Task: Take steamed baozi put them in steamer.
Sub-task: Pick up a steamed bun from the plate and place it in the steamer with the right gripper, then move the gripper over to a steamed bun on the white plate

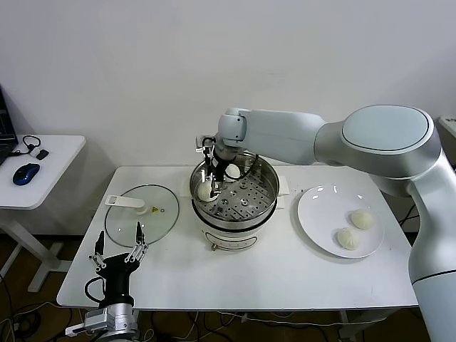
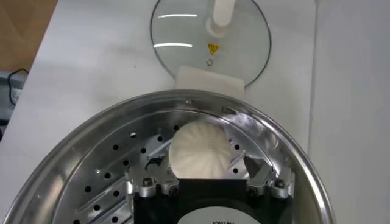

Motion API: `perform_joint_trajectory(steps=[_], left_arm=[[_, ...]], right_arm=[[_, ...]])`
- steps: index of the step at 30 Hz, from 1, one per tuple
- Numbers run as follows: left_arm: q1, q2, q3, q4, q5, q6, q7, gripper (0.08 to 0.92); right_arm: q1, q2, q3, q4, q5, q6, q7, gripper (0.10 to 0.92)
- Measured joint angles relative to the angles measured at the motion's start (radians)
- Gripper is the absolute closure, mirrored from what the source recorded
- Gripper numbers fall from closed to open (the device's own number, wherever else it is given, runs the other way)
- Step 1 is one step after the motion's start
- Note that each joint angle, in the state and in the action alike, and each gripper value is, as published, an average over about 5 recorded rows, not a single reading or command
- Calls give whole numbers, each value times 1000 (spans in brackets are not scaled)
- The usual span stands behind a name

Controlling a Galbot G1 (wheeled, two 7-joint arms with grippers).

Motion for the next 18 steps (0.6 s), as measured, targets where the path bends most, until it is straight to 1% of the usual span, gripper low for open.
perform_joint_trajectory(steps=[9,18], left_arm=[[13,0,7,-22,8,5,2,177],[32,0,20,-35,23,0,0,177]], right_arm=[[150,-87,-95,123,30,17,-45,203],[287,-255,-206,257,-2,60,-100,203]])
